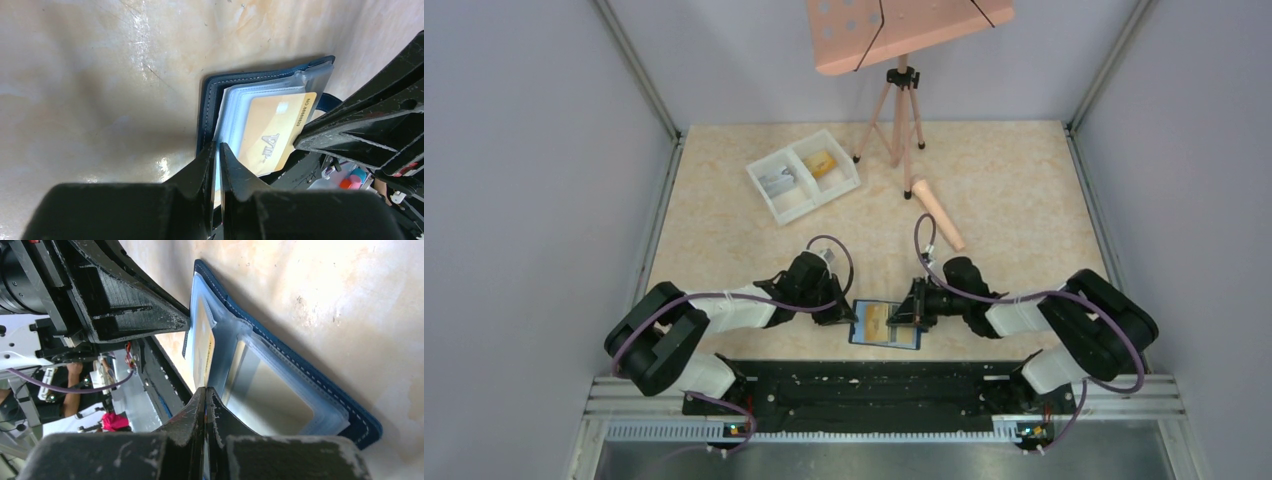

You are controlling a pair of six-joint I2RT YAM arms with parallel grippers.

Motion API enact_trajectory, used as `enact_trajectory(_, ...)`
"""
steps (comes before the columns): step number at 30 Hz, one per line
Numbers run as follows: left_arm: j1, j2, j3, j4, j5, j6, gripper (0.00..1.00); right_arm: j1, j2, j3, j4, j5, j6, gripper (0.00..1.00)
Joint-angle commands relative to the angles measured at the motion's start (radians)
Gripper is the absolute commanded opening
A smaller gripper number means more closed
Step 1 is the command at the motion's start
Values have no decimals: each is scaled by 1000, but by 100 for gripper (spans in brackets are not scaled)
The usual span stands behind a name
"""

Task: Take the credit cards out of the card holder
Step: Remove the credit card from the card holder.

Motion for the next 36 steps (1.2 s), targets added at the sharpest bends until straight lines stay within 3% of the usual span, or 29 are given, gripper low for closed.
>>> enact_trajectory(1, 1, 17, -19, -109, -68, 22, 13, -7, -108, 52, -155, 52, -89, 0)
enact_trajectory(15, 2, -22, 11, -150, -66, 26, 16, -83, -340, 95, -473, 89, -184, 0)
enact_trajectory(21, 1, -92, 108, -257, -66, 68, 36, -104, -420, 146, -586, 48, -244, 0)
enact_trajectory(30, 2, -204, 302, -413, -32, 228, 43, -106, -437, 200, -599, -200, -389, 0)
enact_trajectory(36, 2, -222, 358, -403, 186, 382, 42, -105, -413, 205, -536, -403, -400, 0)
